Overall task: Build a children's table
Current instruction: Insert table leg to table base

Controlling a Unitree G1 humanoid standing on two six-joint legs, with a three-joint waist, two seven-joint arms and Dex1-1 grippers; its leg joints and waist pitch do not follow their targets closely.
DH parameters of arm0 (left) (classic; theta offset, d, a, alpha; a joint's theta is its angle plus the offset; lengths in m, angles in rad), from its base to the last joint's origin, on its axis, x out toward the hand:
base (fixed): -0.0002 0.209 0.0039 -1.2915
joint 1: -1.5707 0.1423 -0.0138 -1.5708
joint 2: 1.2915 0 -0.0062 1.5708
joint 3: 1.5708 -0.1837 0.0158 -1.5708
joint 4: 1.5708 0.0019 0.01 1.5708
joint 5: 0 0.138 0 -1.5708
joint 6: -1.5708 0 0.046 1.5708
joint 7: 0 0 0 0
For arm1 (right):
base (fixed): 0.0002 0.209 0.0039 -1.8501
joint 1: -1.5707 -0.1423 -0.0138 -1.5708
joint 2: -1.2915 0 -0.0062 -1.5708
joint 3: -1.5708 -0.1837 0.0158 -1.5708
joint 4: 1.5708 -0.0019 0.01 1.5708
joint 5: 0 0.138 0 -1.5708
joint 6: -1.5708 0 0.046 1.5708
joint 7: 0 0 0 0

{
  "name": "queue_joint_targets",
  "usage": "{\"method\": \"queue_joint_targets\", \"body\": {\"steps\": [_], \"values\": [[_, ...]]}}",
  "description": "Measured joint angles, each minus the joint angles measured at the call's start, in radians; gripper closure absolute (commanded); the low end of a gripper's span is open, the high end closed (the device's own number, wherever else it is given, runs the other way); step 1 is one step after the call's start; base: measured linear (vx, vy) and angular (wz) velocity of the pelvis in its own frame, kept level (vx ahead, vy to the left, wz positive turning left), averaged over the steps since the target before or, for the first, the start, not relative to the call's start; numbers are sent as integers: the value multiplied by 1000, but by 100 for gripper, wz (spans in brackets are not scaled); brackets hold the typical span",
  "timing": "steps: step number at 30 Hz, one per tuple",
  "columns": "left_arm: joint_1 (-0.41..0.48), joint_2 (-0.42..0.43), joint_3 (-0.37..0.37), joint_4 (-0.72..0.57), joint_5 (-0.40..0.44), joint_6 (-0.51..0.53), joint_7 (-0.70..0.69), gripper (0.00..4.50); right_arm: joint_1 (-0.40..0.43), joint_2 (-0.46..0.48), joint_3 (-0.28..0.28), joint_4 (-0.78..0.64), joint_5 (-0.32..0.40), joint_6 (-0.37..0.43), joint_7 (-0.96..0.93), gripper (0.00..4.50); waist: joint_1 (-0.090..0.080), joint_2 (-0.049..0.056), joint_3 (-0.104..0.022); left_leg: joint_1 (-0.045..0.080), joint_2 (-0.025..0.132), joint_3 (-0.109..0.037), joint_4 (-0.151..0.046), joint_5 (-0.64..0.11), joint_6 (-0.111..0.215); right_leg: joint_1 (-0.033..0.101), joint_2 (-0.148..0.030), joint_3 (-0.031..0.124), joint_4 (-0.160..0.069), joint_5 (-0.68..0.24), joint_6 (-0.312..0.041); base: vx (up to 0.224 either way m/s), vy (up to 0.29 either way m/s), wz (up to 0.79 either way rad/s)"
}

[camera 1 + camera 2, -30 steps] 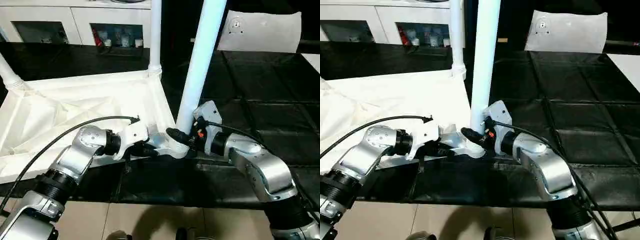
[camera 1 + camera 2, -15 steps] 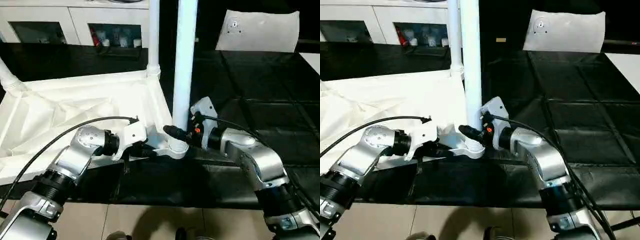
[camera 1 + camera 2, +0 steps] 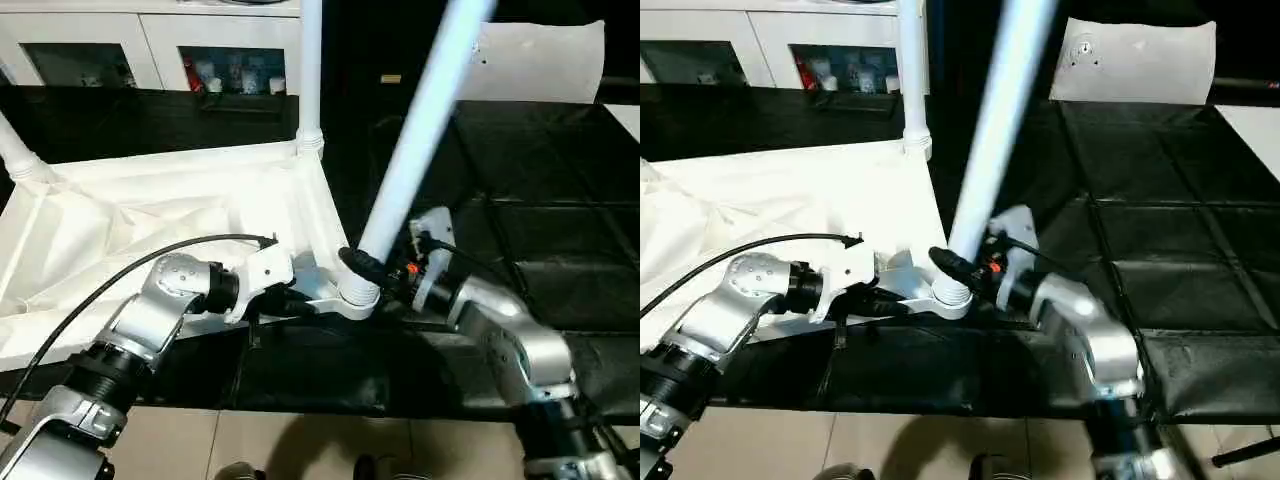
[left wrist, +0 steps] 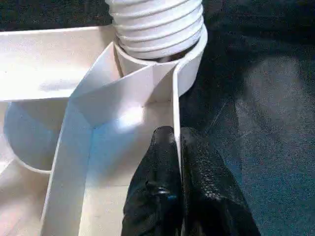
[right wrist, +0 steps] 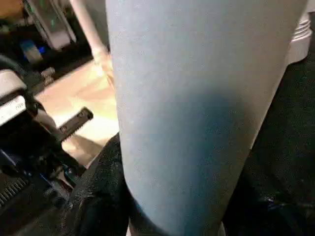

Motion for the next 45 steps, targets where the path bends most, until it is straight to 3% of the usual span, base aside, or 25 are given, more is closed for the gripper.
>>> {"method": "queue_joint_targets", "body": {"steps": [5, 12, 17, 22, 27, 38, 45], "values": [[3, -3, 3, 2, 0, 0, 6, 450, 46, 40, -36, 43, 38, -85, 6, 259, -1, 9, 0, 0, 0, -1, 0, 0, 0, 1, 0, 0, -3, 0, 1, 0, 0, 0], [3, -8, 3, 12, 1, -10, 10, 450, 96, 44, -29, 62, 25, -220, 22, 259, -1, 17, -1, 0, 0, -2, 0, 0, 0, 2, 0, 0, -5, -1, 2, 0, 0, 0], [3, -11, 3, 20, 4, -22, 14, 450, 117, 23, 10, 68, -34, -334, 31, 259, -1, 19, 0, 0, 0, -2, 0, 0, 0, 3, 0, 0, -5, -1, 3, 0, 0, 0], [0, -13, -2, 23, 20, -37, 18, 450, 109, -42, 95, 61, -154, -463, 35, 259, -2, 19, -1, 0, 0, -2, -1, 0, 0, 3, 0, 0, -6, -1, 3, 0, 0, 0], [0, -12, -3, 26, 23, -42, 21, 450, 83, -78, 133, 56, -203, -469, 50, 259, -3, 16, -2, 1, 0, -1, -1, 0, 0, 3, 0, 0, -7, -2, 3, 0, 0, 0], [1, 5, -3, 13, 30, -46, 17, 450, -56, -134, 181, 130, -222, -398, 180, 259, -10, -13, -2, 1, 0, -1, -3, 0, 0, 2, 0, 0, -7, -2, 4, 0, 0, 0], [-3, 9, -3, 21, 31, -64, -13, 450, -102, -165, 197, 138, -221, -349, 266, 259, -10, -18, -4, 1, 0, -1, -7, 0, 0, 2, 0, 0, -10, -2, 4, 0, 0, 0]]}}
